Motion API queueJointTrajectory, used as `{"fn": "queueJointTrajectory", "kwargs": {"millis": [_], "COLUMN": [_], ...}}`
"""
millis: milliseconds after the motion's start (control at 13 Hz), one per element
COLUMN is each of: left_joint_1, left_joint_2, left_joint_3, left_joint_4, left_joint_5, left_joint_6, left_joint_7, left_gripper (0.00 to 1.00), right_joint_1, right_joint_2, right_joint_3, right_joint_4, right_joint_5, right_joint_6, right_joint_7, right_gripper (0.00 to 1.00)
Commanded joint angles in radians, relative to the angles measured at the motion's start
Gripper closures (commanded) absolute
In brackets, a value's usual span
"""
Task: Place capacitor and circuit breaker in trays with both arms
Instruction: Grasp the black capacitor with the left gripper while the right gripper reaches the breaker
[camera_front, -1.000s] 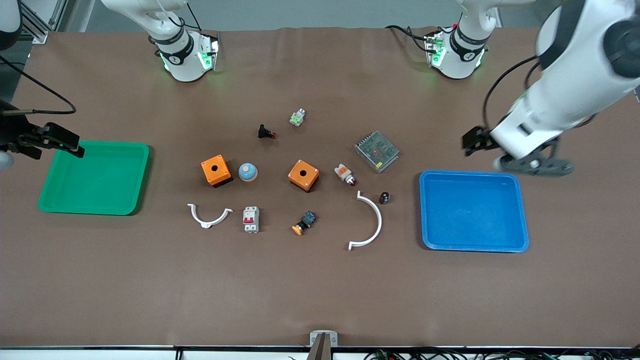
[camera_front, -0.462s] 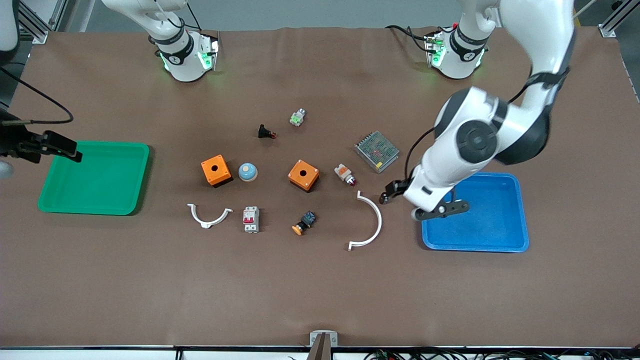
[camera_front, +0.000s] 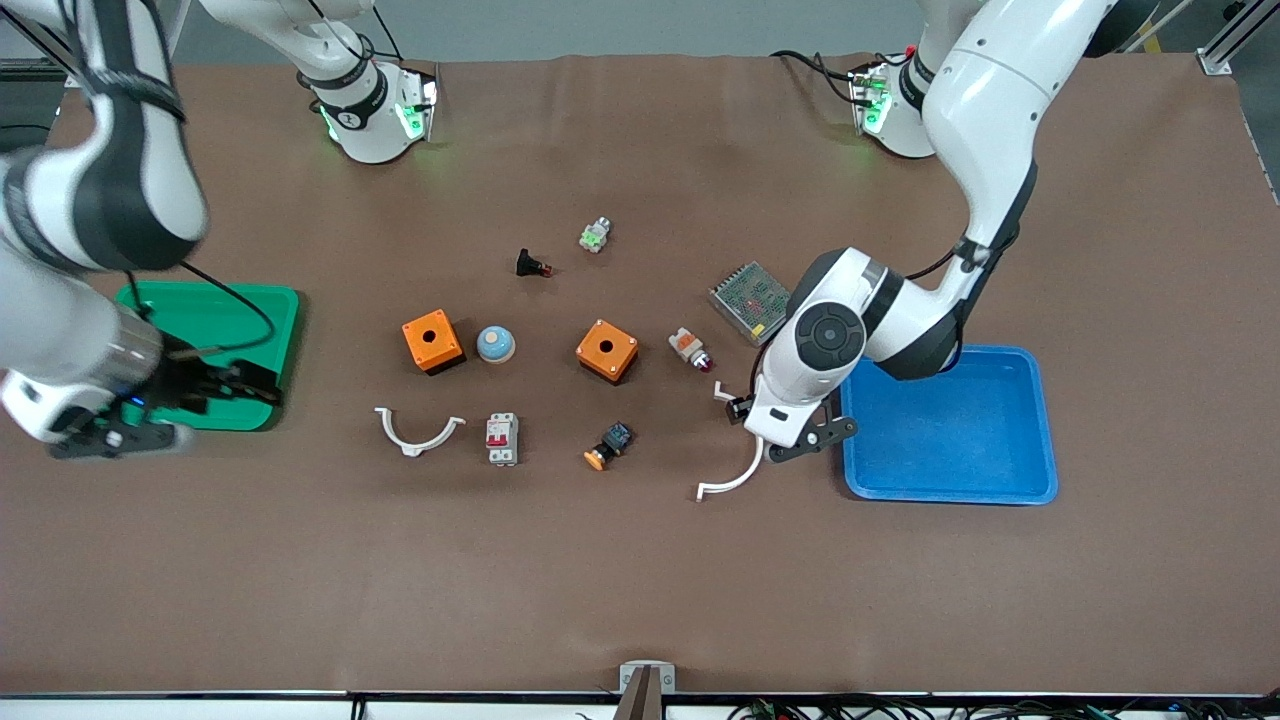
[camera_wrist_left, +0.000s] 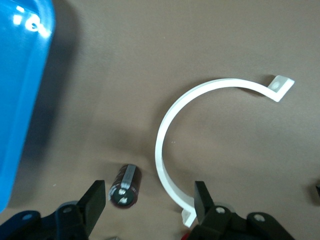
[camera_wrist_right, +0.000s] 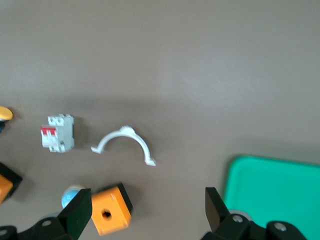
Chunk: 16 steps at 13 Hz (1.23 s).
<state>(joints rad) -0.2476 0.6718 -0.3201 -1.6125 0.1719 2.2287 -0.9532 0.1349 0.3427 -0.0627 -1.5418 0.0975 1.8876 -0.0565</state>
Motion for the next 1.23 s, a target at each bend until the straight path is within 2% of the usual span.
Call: {"fn": "queueJointTrajectory", "kwargs": {"millis": [0,308,462,692,923,1154], "left_joint_1": [0.007,0.014,0.021,0.024,0.024,0.024], "left_joint_2": [0.0,-0.023,-0.055,-0.069,-0.063,-0.058], "left_joint_3": [0.0,0.0,0.0,-0.002,-0.002,-0.002], "left_joint_4": [-0.053,-0.122,-0.153,-0.181,-0.179,-0.181], "left_joint_5": [0.021,0.024,0.024,0.024,0.023,0.024], "left_joint_6": [0.077,0.082,0.071,0.071,0.075,0.08], "left_joint_7": [-0.025,-0.024,-0.024,-0.025,-0.025,-0.025], "left_gripper": [0.25,0.26,0.27,0.31,0.31,0.39], "right_joint_1": [0.078,0.175,0.236,0.305,0.313,0.319], "right_joint_2": [0.103,0.214,0.271,0.324,0.354,0.375], "right_joint_3": [-0.002,0.0,-0.002,-0.002,-0.002,-0.002], "right_joint_4": [0.02,0.038,0.054,0.057,0.057,0.057], "right_joint_5": [0.013,0.025,0.021,0.011,0.013,0.011], "right_joint_6": [0.094,0.117,0.174,0.24,0.26,0.283], "right_joint_7": [0.015,0.101,0.11,0.225,0.231,0.231], "right_gripper": [0.0,0.0,0.0,0.0,0.0,0.0]}}
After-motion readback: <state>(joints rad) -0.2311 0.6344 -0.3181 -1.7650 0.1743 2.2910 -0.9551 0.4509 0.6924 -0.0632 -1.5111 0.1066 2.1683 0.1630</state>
